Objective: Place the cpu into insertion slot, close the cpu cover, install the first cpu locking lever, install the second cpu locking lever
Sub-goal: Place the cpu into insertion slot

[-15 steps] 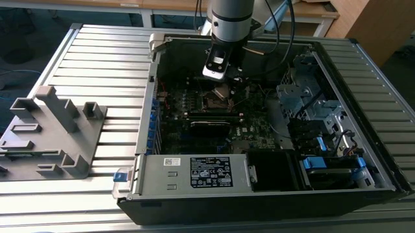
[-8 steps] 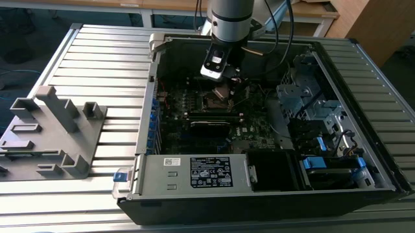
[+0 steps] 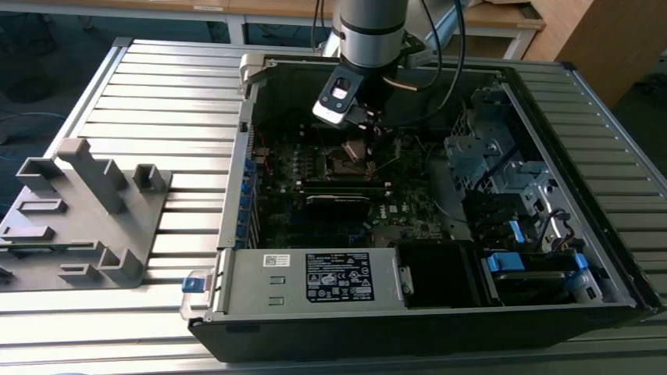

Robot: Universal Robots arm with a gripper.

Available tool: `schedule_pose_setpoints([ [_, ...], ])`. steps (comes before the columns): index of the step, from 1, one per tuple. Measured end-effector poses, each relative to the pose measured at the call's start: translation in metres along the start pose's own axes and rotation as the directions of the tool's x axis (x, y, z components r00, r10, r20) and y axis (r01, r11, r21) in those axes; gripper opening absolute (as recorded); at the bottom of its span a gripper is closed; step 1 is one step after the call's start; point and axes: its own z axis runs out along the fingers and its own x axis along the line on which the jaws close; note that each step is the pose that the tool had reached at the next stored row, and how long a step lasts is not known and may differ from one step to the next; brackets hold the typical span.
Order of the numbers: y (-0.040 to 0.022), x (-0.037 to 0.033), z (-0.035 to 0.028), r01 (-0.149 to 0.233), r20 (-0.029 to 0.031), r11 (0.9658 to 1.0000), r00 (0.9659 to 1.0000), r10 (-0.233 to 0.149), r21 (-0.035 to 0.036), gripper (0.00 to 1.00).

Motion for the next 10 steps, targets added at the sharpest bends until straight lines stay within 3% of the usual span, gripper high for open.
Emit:
schedule_pose_setpoints([
  [5,0.0000,0.0000,0.0005,-0.091,0.0081,0.9958,0.9958,0.091,0.0016,0.54],
  [8,-0.0001,0.0000,0.0008,-0.145,0.0130,0.9895,0.9894,0.145,0.0024,0.54],
  [10,-0.0001,0.0000,0.0009,-0.181,0.0165,0.9834,0.9833,0.181,0.0027,0.54],
])
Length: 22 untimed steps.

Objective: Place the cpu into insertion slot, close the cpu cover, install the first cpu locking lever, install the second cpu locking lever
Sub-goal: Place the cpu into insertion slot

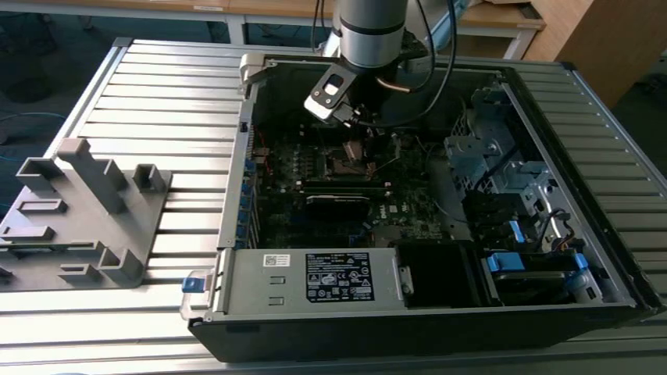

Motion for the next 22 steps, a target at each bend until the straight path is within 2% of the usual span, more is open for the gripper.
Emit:
schedule_pose_setpoints([
  [3,0.0000,0.0000,0.0003,-0.054,0.0048,0.9986,0.9985,0.054,0.0012,0.54],
  [6,0.0000,0.0000,0.0006,-0.107,0.0098,0.9942,0.9942,0.107,0.0021,0.54],
  [12,-0.0002,0.0000,0.0013,-0.208,0.0190,0.9782,0.9780,0.208,0.0030,0.54],
  [18,-0.0001,0.0001,0.0014,-0.210,0.0192,0.9777,0.9776,0.210,0.0029,0.54],
  [19,-0.0002,0.0001,0.0013,-0.210,0.0176,0.9777,0.9775,0.210,0.0029,0.54],
  [21,-0.0003,0.0001,0.0014,-0.211,0.0083,0.9775,0.9775,0.211,0.0029,0.54],
  [22,-0.0003,0.0003,0.0014,-0.211,0.0055,0.9774,0.9774,0.211,0.0029,0.54],
])
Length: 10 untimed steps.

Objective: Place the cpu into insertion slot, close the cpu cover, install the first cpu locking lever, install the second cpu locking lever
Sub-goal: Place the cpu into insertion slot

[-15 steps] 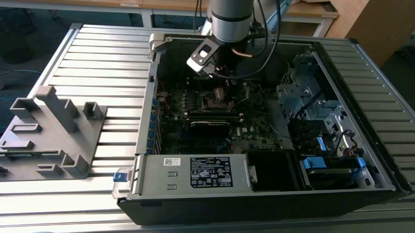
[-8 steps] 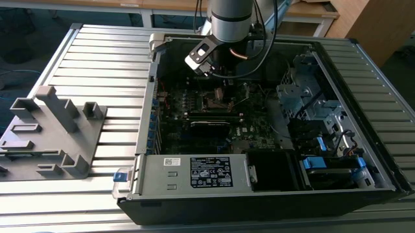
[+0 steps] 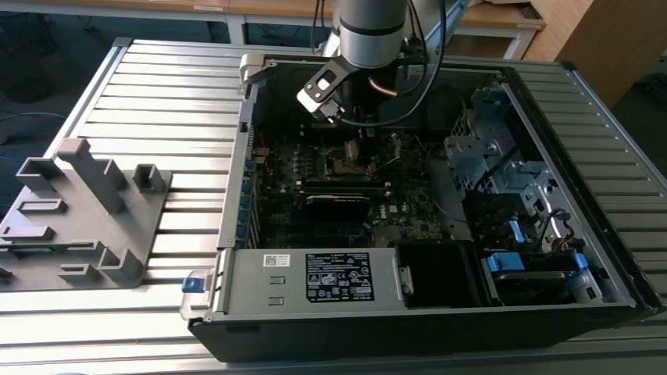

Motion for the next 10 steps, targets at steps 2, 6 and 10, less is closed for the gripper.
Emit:
schedule_pose_setpoints([
  [2,-0.0005,0.0006,0.0003,-0.001,-0.0007,1.0000,1.0000,0.001,-0.0001,0.54],
  [6,-0.0041,0.0039,0.0003,-0.005,-0.0005,1.0000,1.0000,0.005,0.0001,0.54],
  [10,-0.0067,0.0093,0.0012,-0.007,-0.0004,1.0000,1.0000,0.007,0.0001,0.54],
])
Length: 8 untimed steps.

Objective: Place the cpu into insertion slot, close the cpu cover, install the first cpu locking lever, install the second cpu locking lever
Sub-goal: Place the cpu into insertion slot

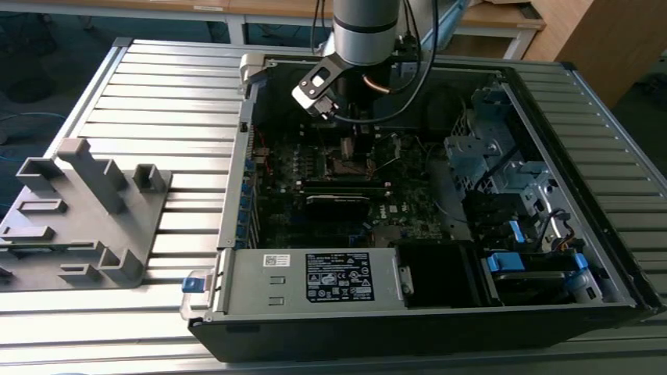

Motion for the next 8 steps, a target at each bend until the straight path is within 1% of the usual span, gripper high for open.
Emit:
schedule_pose_setpoints([
  [3,-0.0017,0.0052,0.0021,-0.001,0.0002,1.0000,1.0000,0.001,0.0001,0.54],
  [5,-0.0021,0.0067,0.0048,-0.002,0.0001,1.0000,1.0000,0.002,0.0000,0.54],
  [8,-0.0024,0.0069,0.0080,-0.003,0.0003,1.0000,1.0000,0.003,0.0001,0.54],
])
